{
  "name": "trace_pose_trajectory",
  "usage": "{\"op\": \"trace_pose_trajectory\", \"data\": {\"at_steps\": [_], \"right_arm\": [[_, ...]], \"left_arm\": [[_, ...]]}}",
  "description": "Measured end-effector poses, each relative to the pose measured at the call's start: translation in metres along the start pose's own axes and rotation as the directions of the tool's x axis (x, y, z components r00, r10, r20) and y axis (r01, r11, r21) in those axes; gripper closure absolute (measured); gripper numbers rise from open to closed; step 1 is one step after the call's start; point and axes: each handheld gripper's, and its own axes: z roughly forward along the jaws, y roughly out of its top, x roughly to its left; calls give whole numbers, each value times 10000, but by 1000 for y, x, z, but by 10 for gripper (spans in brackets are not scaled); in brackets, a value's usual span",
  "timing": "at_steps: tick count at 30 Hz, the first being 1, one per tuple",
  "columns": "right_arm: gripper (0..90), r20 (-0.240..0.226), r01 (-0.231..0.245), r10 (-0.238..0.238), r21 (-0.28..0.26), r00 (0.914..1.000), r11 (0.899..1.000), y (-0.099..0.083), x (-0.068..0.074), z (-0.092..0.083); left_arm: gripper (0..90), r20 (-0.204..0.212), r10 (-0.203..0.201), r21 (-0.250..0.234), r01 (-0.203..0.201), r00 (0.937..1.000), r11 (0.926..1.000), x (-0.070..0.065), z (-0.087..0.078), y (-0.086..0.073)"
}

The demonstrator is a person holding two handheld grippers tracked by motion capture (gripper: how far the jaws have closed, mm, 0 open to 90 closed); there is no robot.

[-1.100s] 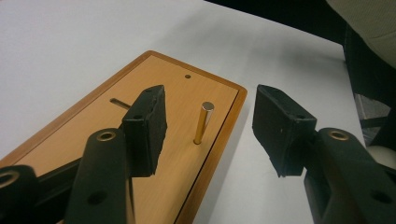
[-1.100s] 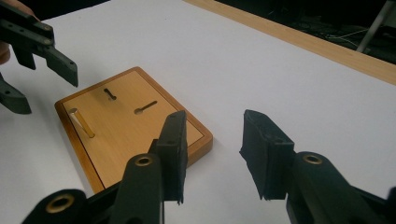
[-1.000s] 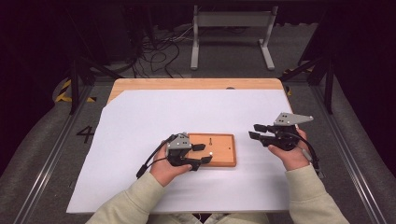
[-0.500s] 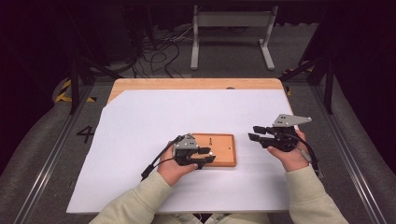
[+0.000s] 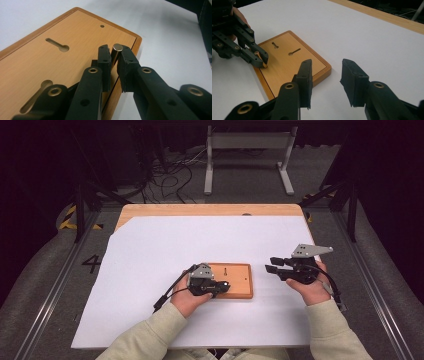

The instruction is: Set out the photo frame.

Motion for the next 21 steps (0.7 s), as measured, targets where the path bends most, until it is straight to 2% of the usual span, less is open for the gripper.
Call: {"op": "trace_pose_trajectory", "data": {"at_steps": [2, 4, 7, 10, 12, 17, 18, 20, 21], "right_arm": [[617, -19, 2, -2, 13, 10000, 10000, 0, 0, 0], [617, -39, -9, 9, 15, 10000, 10000, 0, 0, 0], [618, -92, -13, 13, 3, 10000, 10000, 0, 0, 1], [619, -119, -19, 19, 13, 9999, 10000, 0, 0, 1], [619, -128, -21, 21, 9, 9999, 10000, 0, 0, 1], [620, -144, -34, 34, 36, 9999, 10000, 0, 0, 2], [620, -144, -34, 34, 36, 9999, 10000, 0, 0, 2], [620, -151, -13, 14, 85, 9999, 10000, 0, 0, 3], [620, -180, -18, 19, 84, 9998, 10000, 0, 1, 3]], "left_arm": [[825, -168, 398, 88, -397, 9991, 9992, -2, 0, 1], [835, -271, 633, 143, -629, 9976, 9979, -3, 0, 1], [839, -320, 754, 266, -745, 9966, 9969, -4, 0, 3], [841, -550, 1113, 522, -1085, 9923, 9927, -7, 1, 6], [842, -512, 1096, 567, -1066, 9927, 9927, -8, 1, 5], [843, -735, 1576, 623, -1532, 9848, 9862, -10, 1, 5], [843, -735, 1576, 623, -1532, 9848, 9862, -10, 1, 5], [843, -833, 1871, 716, -1814, 9788, 9808, -12, 1, 5], [843, -850, 1913, 704, -1856, 9778, 9801, -13, 1, 5]]}}
